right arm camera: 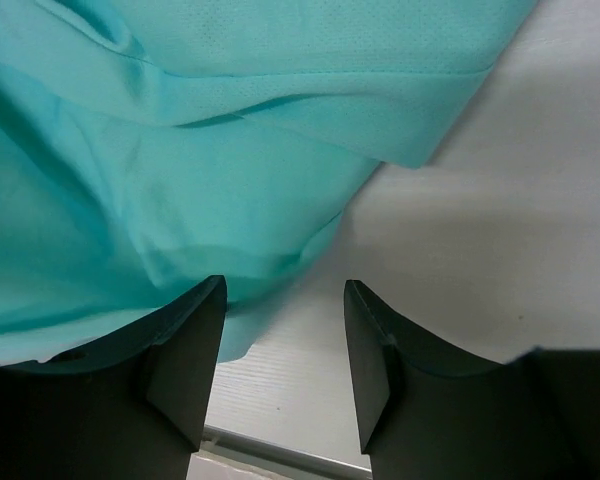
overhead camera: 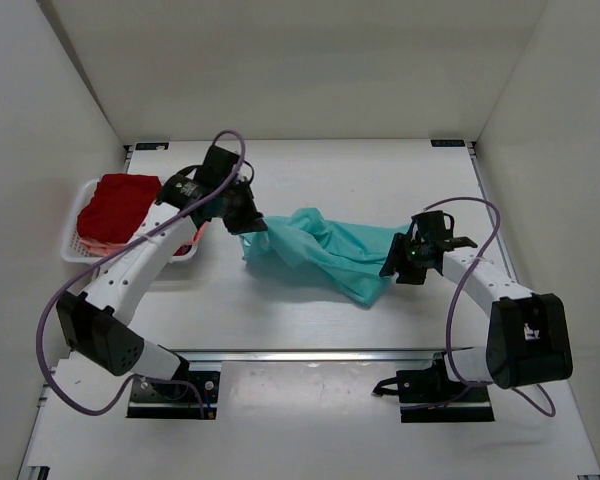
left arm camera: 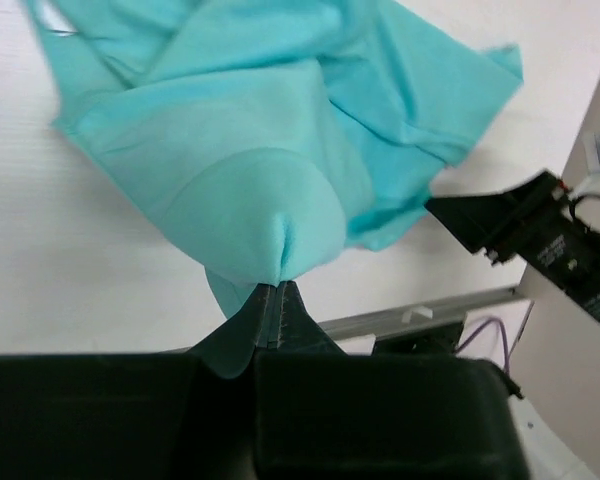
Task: Fold and stack the t-shirts
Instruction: Flatten out the tshirt
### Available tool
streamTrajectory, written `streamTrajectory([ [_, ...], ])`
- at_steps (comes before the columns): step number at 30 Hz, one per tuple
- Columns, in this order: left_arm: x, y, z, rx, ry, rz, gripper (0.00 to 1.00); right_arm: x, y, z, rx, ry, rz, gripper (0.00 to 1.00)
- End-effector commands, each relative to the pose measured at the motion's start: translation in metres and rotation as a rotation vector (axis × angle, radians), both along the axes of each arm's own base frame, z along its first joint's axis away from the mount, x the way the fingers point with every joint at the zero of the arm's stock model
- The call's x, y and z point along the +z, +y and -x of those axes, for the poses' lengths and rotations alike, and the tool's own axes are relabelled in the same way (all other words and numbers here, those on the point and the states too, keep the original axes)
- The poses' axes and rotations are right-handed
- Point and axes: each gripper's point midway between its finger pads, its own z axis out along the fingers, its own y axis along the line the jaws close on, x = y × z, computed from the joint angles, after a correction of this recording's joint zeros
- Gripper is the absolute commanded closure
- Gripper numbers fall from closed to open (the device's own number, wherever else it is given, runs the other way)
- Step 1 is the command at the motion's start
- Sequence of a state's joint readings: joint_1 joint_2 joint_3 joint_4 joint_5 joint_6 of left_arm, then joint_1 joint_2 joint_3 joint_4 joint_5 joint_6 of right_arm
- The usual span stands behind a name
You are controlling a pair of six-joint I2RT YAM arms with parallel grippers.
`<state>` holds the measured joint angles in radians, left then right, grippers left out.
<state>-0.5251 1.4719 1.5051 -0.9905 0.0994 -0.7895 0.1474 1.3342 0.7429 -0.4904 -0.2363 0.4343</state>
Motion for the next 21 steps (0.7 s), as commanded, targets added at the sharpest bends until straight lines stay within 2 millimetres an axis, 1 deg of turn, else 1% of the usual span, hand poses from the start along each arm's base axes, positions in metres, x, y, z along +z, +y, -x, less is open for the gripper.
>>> streamTrajectory([
  [1,0.037,0.045,0.002,0.098,-0.066,-0.016,1.00,0.003,0.006,-0.007,-0.048,0.005,-0.024,0.52],
  [2,0.035,0.052,0.005,0.105,-0.050,-0.027,1.00,0.005,0.011,-0.007,-0.043,0.008,-0.029,0.51],
  [3,0.034,0.055,0.009,0.102,-0.036,-0.026,1.00,0.003,0.012,-0.010,-0.059,0.018,-0.035,0.49],
  [5,0.038,0.063,0.017,0.104,-0.048,-0.039,1.00,0.000,0.025,-0.012,-0.060,0.041,-0.066,0.49],
  [7,0.039,0.066,0.024,0.107,-0.046,-0.038,1.00,0.000,0.038,-0.014,-0.065,0.066,-0.108,0.49],
  [9,0.044,0.068,0.029,0.107,-0.056,-0.028,1.00,-0.004,0.054,-0.009,-0.050,0.104,-0.135,0.49],
  [10,0.048,0.070,0.027,0.112,-0.066,-0.021,1.00,-0.007,0.057,-0.010,-0.059,0.108,-0.147,0.48],
  [11,0.051,0.071,0.030,0.102,-0.072,-0.022,1.00,-0.008,0.064,-0.009,-0.058,0.111,-0.160,0.48],
  [12,0.049,0.073,0.029,0.105,-0.074,-0.034,1.00,-0.009,0.068,-0.008,-0.058,0.120,-0.176,0.48],
  [14,0.051,0.076,0.031,0.106,-0.080,-0.034,1.00,-0.014,0.078,-0.004,-0.057,0.153,-0.233,0.52],
  [15,0.053,0.077,0.032,0.108,-0.093,-0.033,1.00,-0.012,0.083,-0.006,-0.050,0.148,-0.241,0.52],
  [17,0.051,0.079,0.035,0.109,-0.090,-0.031,1.00,-0.015,0.088,-0.006,-0.036,0.172,-0.223,0.51],
  [18,0.053,0.082,0.037,0.115,-0.101,-0.030,1.00,-0.016,0.094,-0.006,-0.022,0.169,-0.218,0.57],
  [19,0.051,0.084,0.039,0.124,-0.098,-0.031,1.00,-0.014,0.099,-0.007,-0.007,0.167,-0.229,0.66],
  [20,0.050,0.085,0.040,0.127,-0.098,-0.024,1.00,-0.015,0.105,-0.005,0.005,0.184,-0.239,0.89],
  [21,0.052,0.087,0.042,0.133,-0.102,-0.022,1.00,-0.016,0.106,-0.003,0.002,0.201,-0.243,1.00],
])
